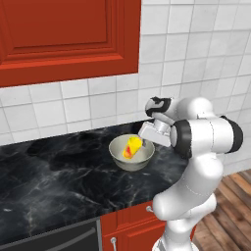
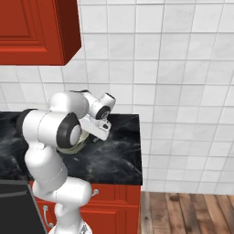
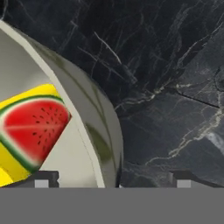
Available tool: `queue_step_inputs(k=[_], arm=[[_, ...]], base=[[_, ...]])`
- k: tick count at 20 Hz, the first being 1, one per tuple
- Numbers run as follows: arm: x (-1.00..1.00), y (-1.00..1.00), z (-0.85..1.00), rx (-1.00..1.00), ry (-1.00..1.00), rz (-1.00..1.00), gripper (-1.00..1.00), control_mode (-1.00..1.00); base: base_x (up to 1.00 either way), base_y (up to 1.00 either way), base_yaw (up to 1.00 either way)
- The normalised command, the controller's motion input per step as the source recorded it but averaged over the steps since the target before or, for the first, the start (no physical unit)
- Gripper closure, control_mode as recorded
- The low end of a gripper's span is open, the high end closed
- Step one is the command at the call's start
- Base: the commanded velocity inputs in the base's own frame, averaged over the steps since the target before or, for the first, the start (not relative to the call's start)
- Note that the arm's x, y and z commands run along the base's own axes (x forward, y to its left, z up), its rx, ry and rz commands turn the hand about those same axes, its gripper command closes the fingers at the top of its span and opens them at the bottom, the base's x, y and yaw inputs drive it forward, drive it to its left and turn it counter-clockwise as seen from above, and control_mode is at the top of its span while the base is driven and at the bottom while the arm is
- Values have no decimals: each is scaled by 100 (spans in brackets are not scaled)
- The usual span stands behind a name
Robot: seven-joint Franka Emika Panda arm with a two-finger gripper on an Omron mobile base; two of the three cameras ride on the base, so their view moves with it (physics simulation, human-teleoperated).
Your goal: Place the cup inside the bowl on the dining table and move the bowl to any counter.
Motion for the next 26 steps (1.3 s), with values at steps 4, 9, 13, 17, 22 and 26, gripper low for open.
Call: queue_step_inputs(k=[4, 9, 13, 17, 22, 26], arm=[[-25, 0, 9, 0, -4, 0, -100, -100], [-32, 0, 27, 0, -4, 0, -100, -100], [-32, 0, 27, 0, -2, 0, -100, -100], [-32, 0, 27, 0, -2, 0, -100, -100], [-37, 0, 29, 0, -3, 0, -100, -100], [-46, 0, 31, 0, -3, 0, -100, -100]], base=[[0, 0, 0], [0, 0, 0], [0, 0, 0], [0, 0, 0], [0, 0, 0], [0, 0, 0]])
